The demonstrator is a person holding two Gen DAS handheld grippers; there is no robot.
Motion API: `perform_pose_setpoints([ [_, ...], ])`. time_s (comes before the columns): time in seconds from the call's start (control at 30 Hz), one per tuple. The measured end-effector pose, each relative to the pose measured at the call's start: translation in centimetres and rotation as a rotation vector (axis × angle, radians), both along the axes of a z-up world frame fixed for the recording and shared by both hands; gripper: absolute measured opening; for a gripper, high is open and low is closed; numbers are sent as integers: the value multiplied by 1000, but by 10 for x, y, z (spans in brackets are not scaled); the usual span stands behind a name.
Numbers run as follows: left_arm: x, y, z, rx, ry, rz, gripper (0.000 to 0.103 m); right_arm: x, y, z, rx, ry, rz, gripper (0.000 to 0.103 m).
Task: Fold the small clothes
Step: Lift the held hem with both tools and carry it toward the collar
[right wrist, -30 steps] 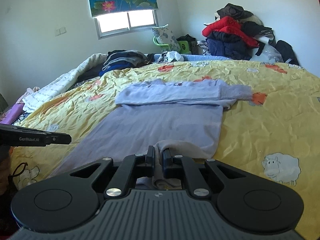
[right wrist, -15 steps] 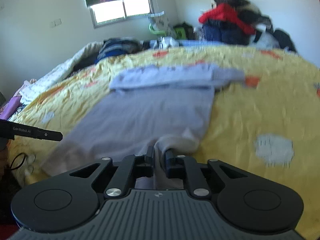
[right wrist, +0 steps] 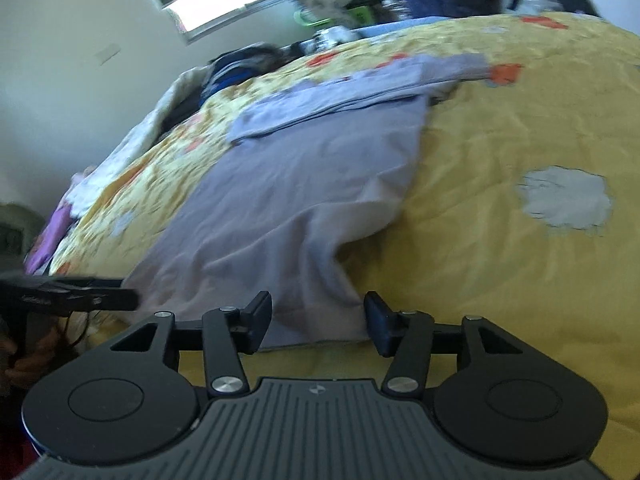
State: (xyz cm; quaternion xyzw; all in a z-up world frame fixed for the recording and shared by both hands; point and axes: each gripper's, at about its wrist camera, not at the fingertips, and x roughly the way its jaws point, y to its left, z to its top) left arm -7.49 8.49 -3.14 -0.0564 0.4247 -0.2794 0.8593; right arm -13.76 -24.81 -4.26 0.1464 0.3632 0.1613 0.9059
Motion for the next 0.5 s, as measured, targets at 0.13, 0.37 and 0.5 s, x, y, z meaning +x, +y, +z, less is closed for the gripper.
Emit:
perform_pose_setpoints([
  [0.13,-2,-10,1,79,-31,23,28,2,21,-2,-72,-15,16,22],
  [0.37,0,-3,7,98,-28,88,5,1,21,5,-2,-17,72,15],
  [0.5,-3,-13,23,119,-106,98,4,0,20,20,14,-69,62,15],
])
